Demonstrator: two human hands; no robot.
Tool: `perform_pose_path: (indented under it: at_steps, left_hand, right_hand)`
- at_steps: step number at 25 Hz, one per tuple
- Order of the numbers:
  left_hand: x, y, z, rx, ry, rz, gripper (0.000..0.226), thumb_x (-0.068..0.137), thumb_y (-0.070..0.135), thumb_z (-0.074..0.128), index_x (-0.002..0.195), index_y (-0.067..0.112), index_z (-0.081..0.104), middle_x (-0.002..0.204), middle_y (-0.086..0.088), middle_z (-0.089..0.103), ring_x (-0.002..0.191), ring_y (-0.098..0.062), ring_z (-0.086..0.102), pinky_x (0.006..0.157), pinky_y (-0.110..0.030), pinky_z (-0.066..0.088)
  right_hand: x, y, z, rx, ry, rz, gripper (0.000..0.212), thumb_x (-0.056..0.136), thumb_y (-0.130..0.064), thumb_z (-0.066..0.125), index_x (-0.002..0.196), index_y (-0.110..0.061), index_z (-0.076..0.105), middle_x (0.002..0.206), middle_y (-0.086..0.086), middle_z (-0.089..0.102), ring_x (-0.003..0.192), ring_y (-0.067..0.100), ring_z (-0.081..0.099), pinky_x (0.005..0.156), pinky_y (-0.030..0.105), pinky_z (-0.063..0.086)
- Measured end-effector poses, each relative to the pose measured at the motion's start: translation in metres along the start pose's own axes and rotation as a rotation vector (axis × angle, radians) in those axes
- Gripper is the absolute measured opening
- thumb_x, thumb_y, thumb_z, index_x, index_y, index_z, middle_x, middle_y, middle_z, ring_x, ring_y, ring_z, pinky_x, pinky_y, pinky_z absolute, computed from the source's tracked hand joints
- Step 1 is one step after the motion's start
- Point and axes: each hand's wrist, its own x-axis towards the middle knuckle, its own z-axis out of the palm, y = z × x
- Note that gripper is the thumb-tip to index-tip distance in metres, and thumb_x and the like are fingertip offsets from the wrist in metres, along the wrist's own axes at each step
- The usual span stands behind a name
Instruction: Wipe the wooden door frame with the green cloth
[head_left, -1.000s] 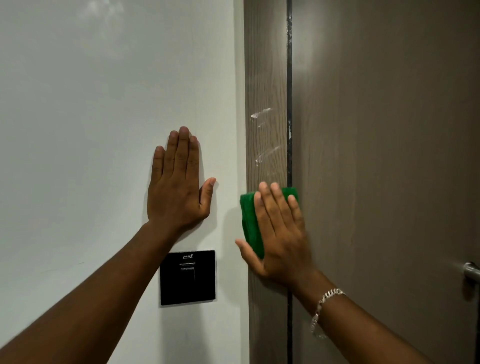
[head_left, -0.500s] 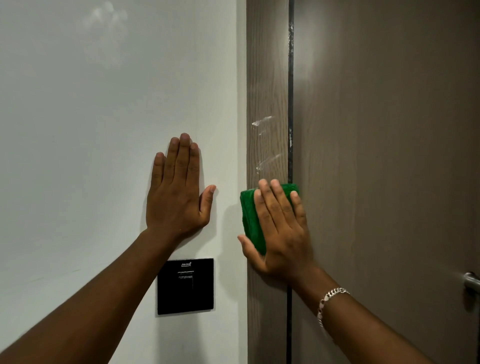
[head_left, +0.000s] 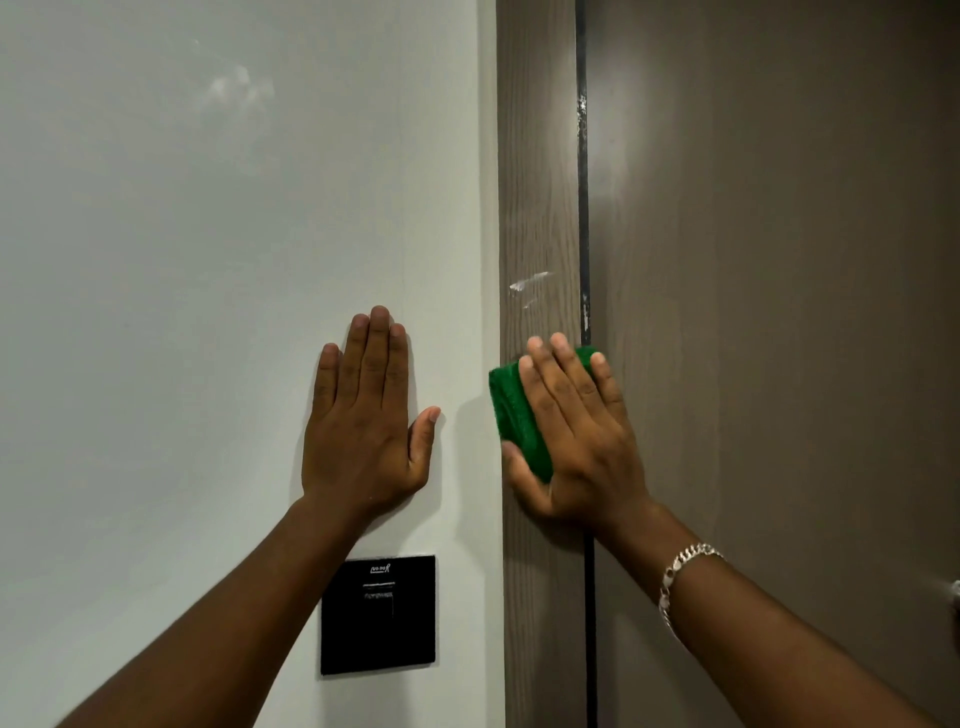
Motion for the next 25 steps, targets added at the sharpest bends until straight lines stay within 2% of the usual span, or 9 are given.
perform_pose_path:
  at_steps: [3, 5, 8, 10, 13, 16, 19, 23, 25]
  left_hand:
    - [-0.001, 0.001, 0.000, -0.011, -0.001, -0.001, 0.080, 0.093, 0.051, 0.027, 0.154, 0.006, 0.004, 0.166, -0.016, 0.004, 0.154, -0.030, 0.001, 0.125, -0.048, 0.008]
    - [-0.001, 0.001, 0.000, -0.015, -0.006, 0.000, 0.080, 0.093, 0.052, 0.027, 0.154, 0.006, 0.004, 0.166, -0.016, 0.004, 0.154, -0.029, 0.001, 0.125, -0.048, 0.008]
    - [-0.001, 0.001, -0.001, -0.013, -0.008, 0.001, 0.079, 0.093, 0.051, 0.027, 0.154, 0.005, 0.005, 0.166, -0.016, 0.005, 0.154, -0.029, 0.001, 0.125, -0.047, 0.007]
    - [0.000, 0.000, 0.000, -0.020, -0.003, 0.006, 0.080, 0.093, 0.049, 0.031, 0.154, 0.005, 0.005, 0.166, -0.016, 0.005, 0.154, -0.029, 0.001, 0.125, -0.048, 0.007]
    - [-0.002, 0.000, 0.001, -0.016, -0.005, 0.002, 0.080, 0.093, 0.050, 0.029, 0.154, 0.005, 0.005, 0.166, -0.016, 0.005, 0.154, -0.029, 0.002, 0.125, -0.049, 0.010]
    - [-0.001, 0.000, 0.001, -0.016, -0.009, 0.000, 0.080, 0.093, 0.051, 0.027, 0.154, 0.006, 0.006, 0.166, -0.016, 0.006, 0.154, -0.029, 0.003, 0.125, -0.049, 0.011]
    - [-0.001, 0.001, -0.001, -0.024, -0.012, 0.002, 0.079, 0.093, 0.050, 0.029, 0.154, 0.005, 0.007, 0.165, -0.016, 0.007, 0.154, -0.030, 0.004, 0.125, -0.050, 0.012]
    - [-0.001, 0.000, -0.001, -0.026, -0.011, 0.006, 0.080, 0.092, 0.049, 0.032, 0.154, 0.005, 0.008, 0.165, -0.016, 0.007, 0.154, -0.030, 0.004, 0.124, -0.050, 0.013]
    - [-0.002, -0.001, 0.000, -0.026, -0.013, 0.001, 0.080, 0.092, 0.050, 0.032, 0.154, 0.005, 0.008, 0.166, -0.015, 0.007, 0.154, -0.030, 0.004, 0.124, -0.050, 0.013]
  right_hand:
    - [0.031, -0.007, 0.003, 0.033, -0.011, 0.217, 0.077, 0.097, -0.051, 0.040, 0.156, -0.005, 0.021, 0.166, 0.014, 0.021, 0.157, 0.028, 0.012, 0.129, 0.046, 0.008]
    - [0.025, -0.011, 0.003, 0.031, -0.024, 0.174, 0.078, 0.098, -0.053, 0.038, 0.157, -0.005, 0.019, 0.166, 0.014, 0.019, 0.157, 0.027, 0.011, 0.129, 0.045, 0.007]
    - [0.003, -0.002, -0.003, 0.004, -0.029, -0.022, 0.080, 0.093, -0.051, 0.051, 0.151, 0.000, 0.033, 0.160, 0.019, 0.032, 0.152, 0.034, 0.026, 0.127, 0.049, 0.017]
    - [0.017, 0.003, -0.003, 0.003, -0.026, 0.071, 0.079, 0.094, -0.050, 0.050, 0.152, 0.000, 0.032, 0.161, 0.019, 0.031, 0.153, 0.033, 0.024, 0.127, 0.049, 0.017]
    - [0.055, 0.001, 0.002, 0.033, -0.016, 0.279, 0.078, 0.098, -0.053, 0.039, 0.156, -0.005, 0.021, 0.166, 0.015, 0.021, 0.157, 0.028, 0.012, 0.129, 0.044, 0.008]
    - [0.045, -0.001, 0.002, 0.045, -0.032, 0.190, 0.077, 0.099, -0.054, 0.038, 0.157, -0.006, 0.020, 0.166, 0.014, 0.020, 0.157, 0.027, 0.011, 0.129, 0.045, 0.010]
    - [0.020, 0.002, -0.002, 0.037, -0.036, 0.059, 0.075, 0.098, -0.052, 0.040, 0.153, -0.002, 0.030, 0.163, 0.017, 0.028, 0.155, 0.030, 0.021, 0.126, 0.050, 0.020]
    - [0.065, 0.007, 0.001, 0.031, -0.010, 0.262, 0.075, 0.099, -0.052, 0.038, 0.156, -0.005, 0.023, 0.165, 0.014, 0.024, 0.156, 0.027, 0.014, 0.129, 0.043, 0.008]
    - [0.075, 0.005, 0.003, 0.036, -0.001, 0.280, 0.075, 0.099, -0.053, 0.037, 0.157, -0.007, 0.021, 0.166, 0.013, 0.023, 0.157, 0.026, 0.013, 0.130, 0.042, 0.007]
